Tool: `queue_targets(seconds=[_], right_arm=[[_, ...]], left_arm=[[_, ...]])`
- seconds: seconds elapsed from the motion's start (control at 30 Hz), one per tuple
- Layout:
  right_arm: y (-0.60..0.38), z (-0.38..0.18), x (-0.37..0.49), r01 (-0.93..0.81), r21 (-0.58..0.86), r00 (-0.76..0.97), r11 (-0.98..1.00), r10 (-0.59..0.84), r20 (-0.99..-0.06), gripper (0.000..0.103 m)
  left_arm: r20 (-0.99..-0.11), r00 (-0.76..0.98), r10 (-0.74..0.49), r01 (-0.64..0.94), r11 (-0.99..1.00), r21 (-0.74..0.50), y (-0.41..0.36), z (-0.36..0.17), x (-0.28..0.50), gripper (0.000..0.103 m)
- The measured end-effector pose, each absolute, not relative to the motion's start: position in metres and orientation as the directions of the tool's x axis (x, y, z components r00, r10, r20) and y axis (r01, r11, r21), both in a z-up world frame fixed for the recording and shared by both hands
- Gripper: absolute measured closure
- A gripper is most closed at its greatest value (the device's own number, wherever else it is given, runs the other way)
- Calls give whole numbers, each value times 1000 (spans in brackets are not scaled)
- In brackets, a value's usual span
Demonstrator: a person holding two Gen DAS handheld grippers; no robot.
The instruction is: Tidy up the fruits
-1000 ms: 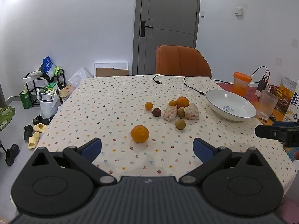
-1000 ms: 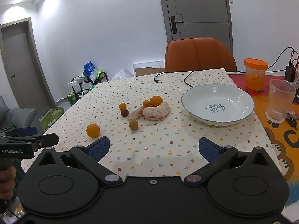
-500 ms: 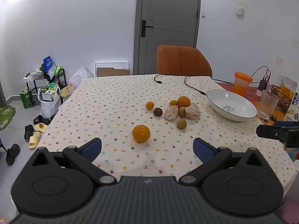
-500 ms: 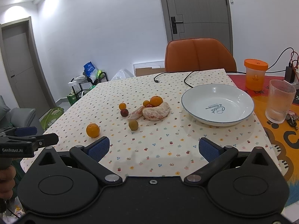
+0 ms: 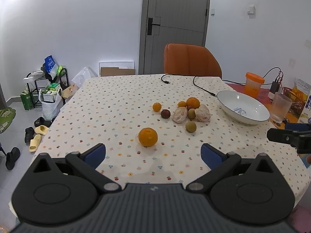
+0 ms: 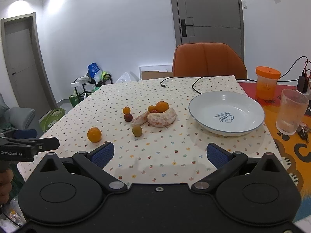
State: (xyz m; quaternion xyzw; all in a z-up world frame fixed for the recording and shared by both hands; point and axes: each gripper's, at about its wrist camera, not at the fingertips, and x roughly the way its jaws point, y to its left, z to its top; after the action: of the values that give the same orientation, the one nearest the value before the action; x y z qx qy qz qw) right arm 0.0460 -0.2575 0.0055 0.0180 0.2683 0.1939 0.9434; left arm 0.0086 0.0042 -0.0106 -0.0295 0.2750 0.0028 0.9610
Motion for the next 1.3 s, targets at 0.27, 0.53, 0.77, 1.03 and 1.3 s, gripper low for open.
queue_targets(seconds=[0.27,0.53,0.77,1.03,1.3], right_arm=[[-257,-7,59,-376,169,765,911,408,-498,0],[-252,-15,78,-401,172,756,900,432,-491,0],[-248,-29,95,-419,206,739,884,464,-489,1],[-243,-41,116,-412,216,722,885,462,-515,1],[-238,-49,131,-401,218,722,890,453,-524,1]], left_arm=[[-543,840,8,-48,997,-60,9,-22,28,0],[-557,830,-12,-45,995,-88,12,-35,51,0],[-553,833,-14,-50,994,-101,13,-45,69,5],[-564,825,-15,-57,992,-109,12,-56,88,17],[-594,804,-11,-65,992,-106,17,-67,108,38]])
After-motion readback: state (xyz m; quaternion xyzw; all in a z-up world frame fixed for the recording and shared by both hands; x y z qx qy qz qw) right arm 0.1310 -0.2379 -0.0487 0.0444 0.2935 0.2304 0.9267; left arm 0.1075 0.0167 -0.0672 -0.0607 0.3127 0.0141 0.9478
